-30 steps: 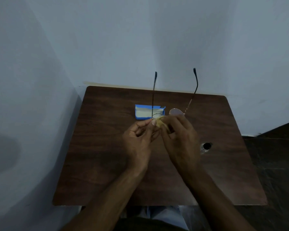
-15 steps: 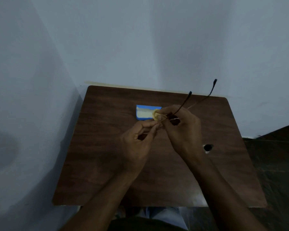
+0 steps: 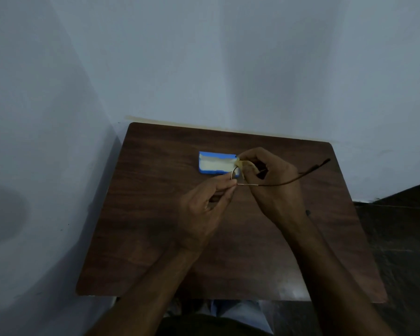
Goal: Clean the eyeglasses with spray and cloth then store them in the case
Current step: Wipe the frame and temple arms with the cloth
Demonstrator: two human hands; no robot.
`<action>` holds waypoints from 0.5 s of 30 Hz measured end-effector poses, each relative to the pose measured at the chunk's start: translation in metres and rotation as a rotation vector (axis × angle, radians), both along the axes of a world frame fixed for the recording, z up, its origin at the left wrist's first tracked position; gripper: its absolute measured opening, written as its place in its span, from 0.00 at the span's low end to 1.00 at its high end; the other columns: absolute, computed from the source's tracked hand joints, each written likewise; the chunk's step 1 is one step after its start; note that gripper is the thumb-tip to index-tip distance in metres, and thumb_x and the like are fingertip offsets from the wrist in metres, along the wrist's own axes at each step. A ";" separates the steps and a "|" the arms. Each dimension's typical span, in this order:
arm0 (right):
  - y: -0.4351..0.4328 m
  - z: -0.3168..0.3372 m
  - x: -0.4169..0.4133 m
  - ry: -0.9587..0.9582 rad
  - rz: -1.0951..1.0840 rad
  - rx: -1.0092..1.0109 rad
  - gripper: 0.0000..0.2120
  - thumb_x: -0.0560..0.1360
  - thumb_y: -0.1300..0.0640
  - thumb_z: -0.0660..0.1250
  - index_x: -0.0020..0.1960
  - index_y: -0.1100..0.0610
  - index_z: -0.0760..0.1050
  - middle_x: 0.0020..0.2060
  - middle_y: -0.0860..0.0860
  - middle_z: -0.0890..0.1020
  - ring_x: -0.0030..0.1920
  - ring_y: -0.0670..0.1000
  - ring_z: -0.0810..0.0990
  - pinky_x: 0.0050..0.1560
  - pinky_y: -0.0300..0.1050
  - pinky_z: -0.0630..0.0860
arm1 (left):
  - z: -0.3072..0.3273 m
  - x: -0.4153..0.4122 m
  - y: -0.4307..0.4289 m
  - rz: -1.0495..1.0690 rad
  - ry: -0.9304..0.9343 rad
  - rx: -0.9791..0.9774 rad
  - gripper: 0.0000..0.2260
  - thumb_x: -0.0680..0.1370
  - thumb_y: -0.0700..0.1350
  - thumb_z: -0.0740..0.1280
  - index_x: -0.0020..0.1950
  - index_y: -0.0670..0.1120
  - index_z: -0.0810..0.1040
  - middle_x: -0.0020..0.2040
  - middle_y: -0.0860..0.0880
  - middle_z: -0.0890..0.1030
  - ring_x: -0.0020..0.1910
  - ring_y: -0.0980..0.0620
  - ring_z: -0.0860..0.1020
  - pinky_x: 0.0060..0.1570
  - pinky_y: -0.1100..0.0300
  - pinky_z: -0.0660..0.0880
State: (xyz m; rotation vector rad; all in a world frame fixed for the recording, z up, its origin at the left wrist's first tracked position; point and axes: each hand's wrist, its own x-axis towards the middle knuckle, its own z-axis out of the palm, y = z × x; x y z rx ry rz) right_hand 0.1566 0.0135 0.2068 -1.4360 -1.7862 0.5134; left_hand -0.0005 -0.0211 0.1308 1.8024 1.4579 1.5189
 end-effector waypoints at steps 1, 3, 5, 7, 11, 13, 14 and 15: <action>0.002 0.001 0.001 0.021 0.030 -0.027 0.04 0.80 0.59 0.72 0.53 0.52 0.84 0.47 0.42 0.86 0.49 0.45 0.84 0.48 0.47 0.81 | -0.002 0.000 0.000 0.013 0.004 0.025 0.13 0.79 0.43 0.75 0.60 0.37 0.85 0.56 0.42 0.87 0.55 0.48 0.86 0.56 0.48 0.84; 0.002 0.005 0.000 0.033 0.107 -0.033 0.05 0.78 0.58 0.75 0.53 0.50 0.85 0.48 0.41 0.86 0.50 0.45 0.82 0.48 0.39 0.77 | -0.002 0.001 0.000 0.034 0.006 0.032 0.13 0.79 0.43 0.74 0.59 0.37 0.85 0.54 0.41 0.87 0.53 0.47 0.87 0.53 0.47 0.84; -0.001 0.004 0.000 -0.001 0.154 0.022 0.07 0.77 0.59 0.76 0.54 0.52 0.86 0.49 0.42 0.85 0.51 0.44 0.79 0.49 0.33 0.72 | 0.007 0.003 0.000 0.017 -0.075 0.047 0.10 0.78 0.41 0.75 0.57 0.38 0.86 0.52 0.44 0.88 0.50 0.49 0.87 0.50 0.48 0.84; -0.004 -0.001 0.003 -0.065 0.100 0.097 0.08 0.76 0.61 0.77 0.54 0.53 0.86 0.50 0.41 0.85 0.50 0.41 0.78 0.48 0.31 0.71 | 0.018 0.008 -0.002 -0.009 -0.172 0.013 0.09 0.78 0.39 0.76 0.57 0.40 0.86 0.51 0.47 0.88 0.49 0.52 0.87 0.49 0.49 0.85; -0.009 -0.010 0.003 -0.119 -0.106 0.204 0.07 0.74 0.63 0.78 0.51 0.55 0.85 0.48 0.45 0.85 0.48 0.50 0.81 0.47 0.44 0.77 | 0.023 0.020 -0.003 -0.021 -0.458 -0.157 0.08 0.78 0.38 0.75 0.56 0.40 0.85 0.50 0.47 0.88 0.50 0.50 0.88 0.50 0.44 0.85; -0.016 -0.012 -0.004 -0.083 -0.081 0.199 0.05 0.75 0.62 0.77 0.49 0.55 0.84 0.48 0.45 0.85 0.48 0.50 0.81 0.46 0.45 0.77 | 0.026 0.024 -0.004 -0.032 -0.614 -0.254 0.07 0.78 0.36 0.74 0.56 0.39 0.85 0.50 0.46 0.89 0.50 0.47 0.88 0.51 0.45 0.85; -0.018 -0.014 -0.005 -0.056 -0.061 0.180 0.05 0.75 0.61 0.77 0.49 0.54 0.83 0.48 0.45 0.85 0.48 0.49 0.81 0.45 0.44 0.77 | 0.028 0.025 -0.004 -0.046 -0.701 -0.300 0.06 0.78 0.35 0.74 0.55 0.38 0.84 0.49 0.45 0.89 0.50 0.46 0.88 0.51 0.48 0.85; -0.022 -0.015 -0.006 -0.038 -0.056 0.156 0.05 0.76 0.61 0.77 0.49 0.54 0.83 0.48 0.43 0.85 0.47 0.47 0.81 0.44 0.42 0.77 | 0.028 0.026 -0.004 -0.066 -0.776 -0.341 0.05 0.78 0.34 0.73 0.54 0.38 0.84 0.48 0.43 0.89 0.49 0.45 0.88 0.50 0.51 0.85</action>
